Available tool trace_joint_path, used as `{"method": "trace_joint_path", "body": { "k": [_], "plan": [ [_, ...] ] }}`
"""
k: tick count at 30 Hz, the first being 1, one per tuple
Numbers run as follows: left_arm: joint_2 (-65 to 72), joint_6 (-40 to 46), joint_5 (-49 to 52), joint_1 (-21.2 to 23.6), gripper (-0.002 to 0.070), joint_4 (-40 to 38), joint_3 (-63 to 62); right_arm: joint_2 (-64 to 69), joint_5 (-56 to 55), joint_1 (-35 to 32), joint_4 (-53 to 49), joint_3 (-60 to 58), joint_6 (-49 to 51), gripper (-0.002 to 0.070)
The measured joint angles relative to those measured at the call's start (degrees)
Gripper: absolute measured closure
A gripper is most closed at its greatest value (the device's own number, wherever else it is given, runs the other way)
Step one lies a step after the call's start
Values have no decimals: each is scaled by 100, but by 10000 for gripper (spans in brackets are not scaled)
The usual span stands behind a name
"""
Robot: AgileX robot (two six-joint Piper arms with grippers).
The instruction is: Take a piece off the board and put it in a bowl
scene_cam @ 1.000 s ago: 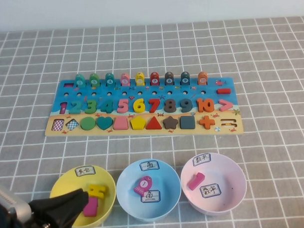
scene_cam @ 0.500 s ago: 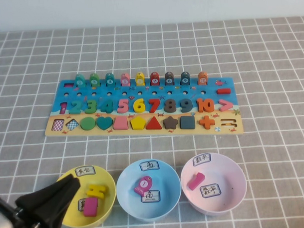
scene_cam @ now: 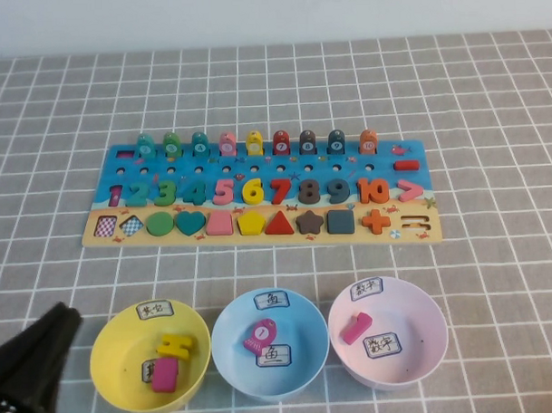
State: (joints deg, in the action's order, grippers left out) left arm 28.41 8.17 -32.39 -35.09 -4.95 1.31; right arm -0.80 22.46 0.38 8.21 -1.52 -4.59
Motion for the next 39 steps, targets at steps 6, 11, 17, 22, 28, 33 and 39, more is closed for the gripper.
{"method": "trace_joint_path", "body": {
  "k": [6, 11, 17, 22, 28, 33, 39],
  "plan": [
    [-946, 12, 784, 1064, 676, 13, 0, 0, 0, 0, 0, 0, 0, 694],
    [-1969, -137, 1885, 1945, 676, 27, 0, 0, 0, 0, 0, 0, 0, 694],
    [-2853, -175, 3399, 2433, 676, 50, 8, 0, 0, 0, 0, 0, 0, 694],
    [-2899, -275, 4506, 2465, 676, 62, 12, 0, 0, 0, 0, 0, 0, 694],
    [-2899, -299, 5312, 2465, 676, 283, 12, 0, 0, 0, 0, 0, 0, 694],
    [-2899, -302, 5354, 2465, 676, 304, 12, 0, 0, 0, 0, 0, 0, 694],
    [-2899, -302, 5354, 2465, 676, 304, 12, 0, 0, 0, 0, 0, 0, 694]
  ]
}}
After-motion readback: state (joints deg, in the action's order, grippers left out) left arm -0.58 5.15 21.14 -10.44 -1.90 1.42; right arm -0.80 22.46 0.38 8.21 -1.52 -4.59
